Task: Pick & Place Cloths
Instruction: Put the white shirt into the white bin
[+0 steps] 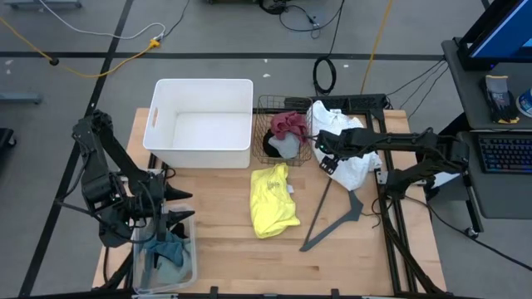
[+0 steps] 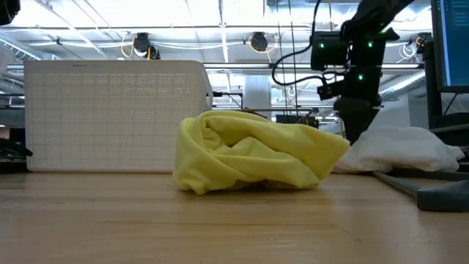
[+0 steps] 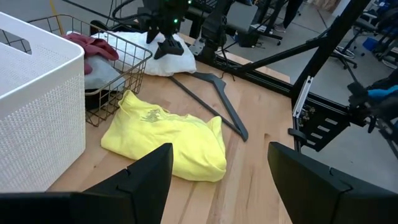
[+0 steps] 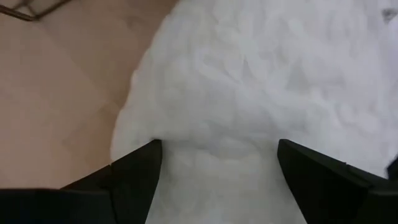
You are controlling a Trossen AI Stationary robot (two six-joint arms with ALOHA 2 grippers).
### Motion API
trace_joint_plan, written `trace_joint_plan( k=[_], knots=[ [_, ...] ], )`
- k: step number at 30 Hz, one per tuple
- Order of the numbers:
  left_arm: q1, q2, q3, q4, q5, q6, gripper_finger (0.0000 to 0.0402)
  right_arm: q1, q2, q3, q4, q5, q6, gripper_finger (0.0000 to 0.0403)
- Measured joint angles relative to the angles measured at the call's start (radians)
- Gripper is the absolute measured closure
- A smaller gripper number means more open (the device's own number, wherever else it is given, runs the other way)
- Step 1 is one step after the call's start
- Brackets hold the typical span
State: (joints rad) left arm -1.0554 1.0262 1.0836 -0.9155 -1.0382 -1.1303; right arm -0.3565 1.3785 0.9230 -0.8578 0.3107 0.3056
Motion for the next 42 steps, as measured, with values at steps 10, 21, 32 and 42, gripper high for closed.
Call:
trace_joint_plan(
  k=[10, 21, 32, 42],
  knots=[
    [0.0, 0.0, 0.0, 0.0, 0.0, -0.043, 0.0135, -0.053, 0.0, -0.162, 0.207, -0.001, 0.068, 0.0087],
    [0.0, 0.0, 0.0, 0.0, 0.0, -0.053, 0.0135, -0.059, -0.003, -0.225, 0.213, -0.02, 0.177, 0.0118],
    [0.0, 0.0, 0.0, 0.0, 0.0, -0.053, 0.0135, -0.063, -0.001, -0.227, 0.251, -0.024, 0.286, 0.0261],
    [0.0, 0.0, 0.0, 0.0, 0.0, -0.053, 0.0135, -0.07, -0.001, -0.227, 0.265, -0.027, 0.329, 0.0367]
  ],
)
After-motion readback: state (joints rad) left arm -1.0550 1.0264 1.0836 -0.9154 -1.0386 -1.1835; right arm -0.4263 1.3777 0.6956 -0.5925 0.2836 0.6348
